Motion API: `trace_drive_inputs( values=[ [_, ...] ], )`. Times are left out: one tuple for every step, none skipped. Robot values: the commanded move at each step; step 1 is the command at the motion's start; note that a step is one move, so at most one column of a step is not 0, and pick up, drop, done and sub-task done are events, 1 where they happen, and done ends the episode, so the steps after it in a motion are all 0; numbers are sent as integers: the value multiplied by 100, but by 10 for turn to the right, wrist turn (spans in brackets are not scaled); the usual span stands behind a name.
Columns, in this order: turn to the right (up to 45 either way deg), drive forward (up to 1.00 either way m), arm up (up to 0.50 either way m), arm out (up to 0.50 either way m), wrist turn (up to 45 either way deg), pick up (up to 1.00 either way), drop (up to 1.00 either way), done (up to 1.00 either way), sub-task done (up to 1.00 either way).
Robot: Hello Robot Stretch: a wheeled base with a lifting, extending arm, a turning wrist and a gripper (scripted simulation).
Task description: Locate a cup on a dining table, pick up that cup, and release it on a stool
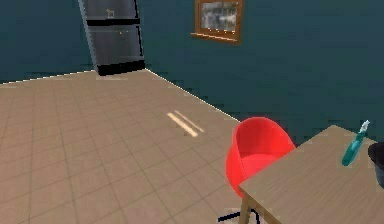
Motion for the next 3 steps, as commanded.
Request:
trace_drive_inputs(
  values=[
    [0, 0, 10, 0, 0, 0, 0, 0, 0],
    [0, 0, 14, 0, 0, 0, 0, 0, 0],
    [0, 0, 0, 0, -450, 0, 0, 0, 0]
  ],
)
